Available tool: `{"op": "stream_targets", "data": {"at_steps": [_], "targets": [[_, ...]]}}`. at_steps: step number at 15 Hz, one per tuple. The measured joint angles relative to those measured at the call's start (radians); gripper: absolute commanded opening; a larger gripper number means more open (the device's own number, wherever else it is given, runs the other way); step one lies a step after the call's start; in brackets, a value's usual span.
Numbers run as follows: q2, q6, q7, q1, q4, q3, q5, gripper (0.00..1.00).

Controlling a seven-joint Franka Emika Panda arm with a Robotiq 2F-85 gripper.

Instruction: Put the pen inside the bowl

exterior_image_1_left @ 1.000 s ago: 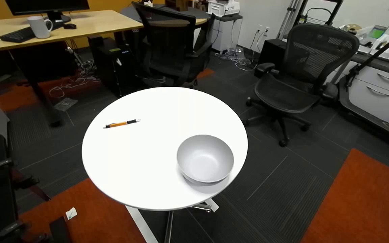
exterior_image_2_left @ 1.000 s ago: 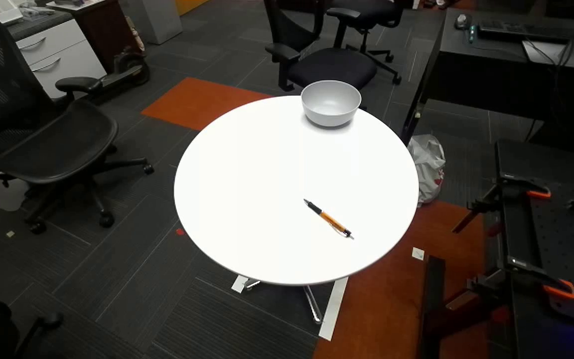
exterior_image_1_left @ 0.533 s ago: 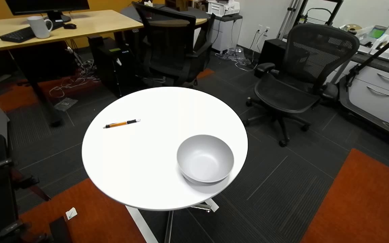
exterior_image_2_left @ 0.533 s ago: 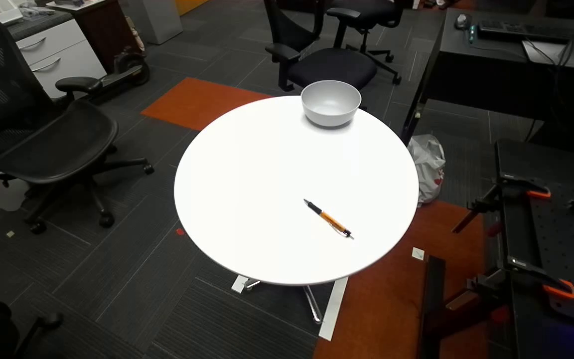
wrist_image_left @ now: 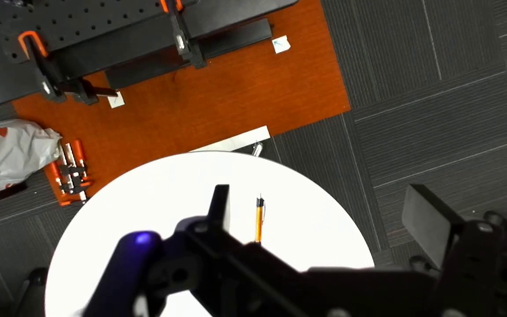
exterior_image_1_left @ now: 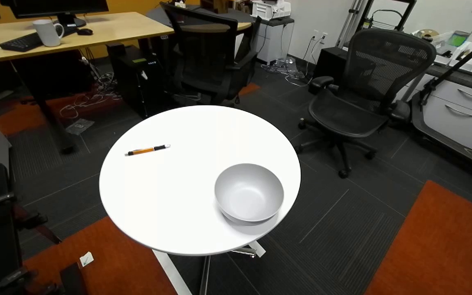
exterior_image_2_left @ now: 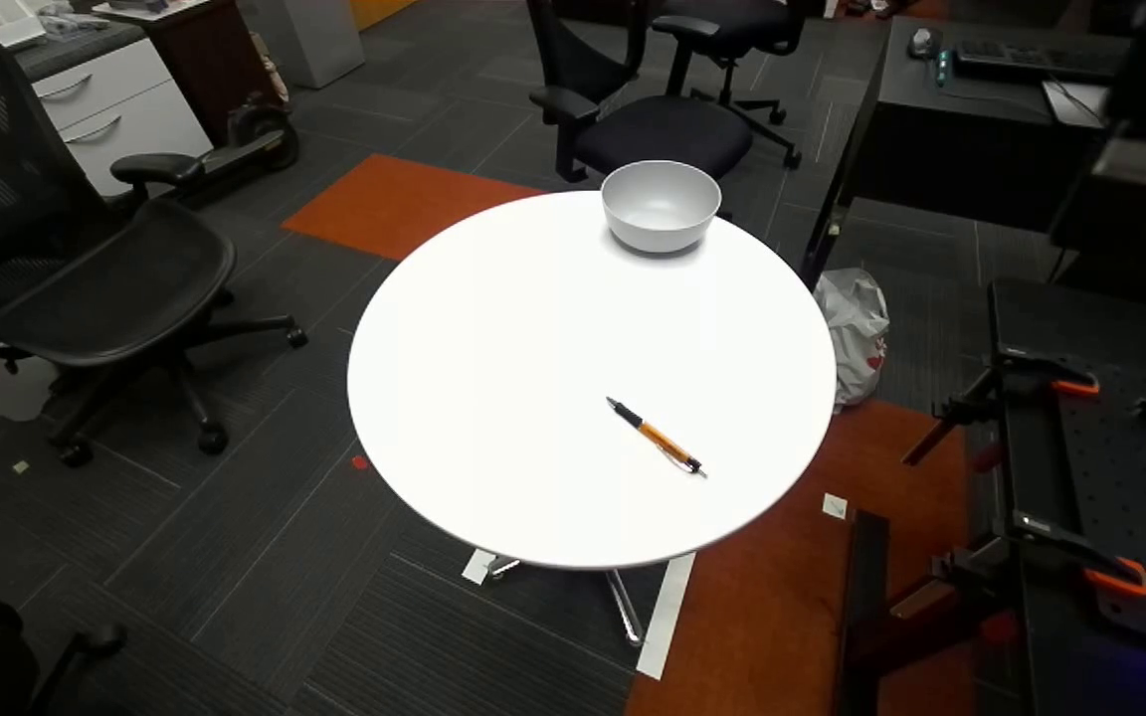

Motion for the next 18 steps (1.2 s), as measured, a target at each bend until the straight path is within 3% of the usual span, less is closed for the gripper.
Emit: {"op": "stream_targets", "data": {"at_steps": [11, 18], "targets": [[0.243, 0.377, -0.025, -0.001, -0.083, -0.056, -0.156, 1.0], [0.422, 0.535, -0.036, -0.001, -0.065, -0.118, -0.184, 1.0]]}}
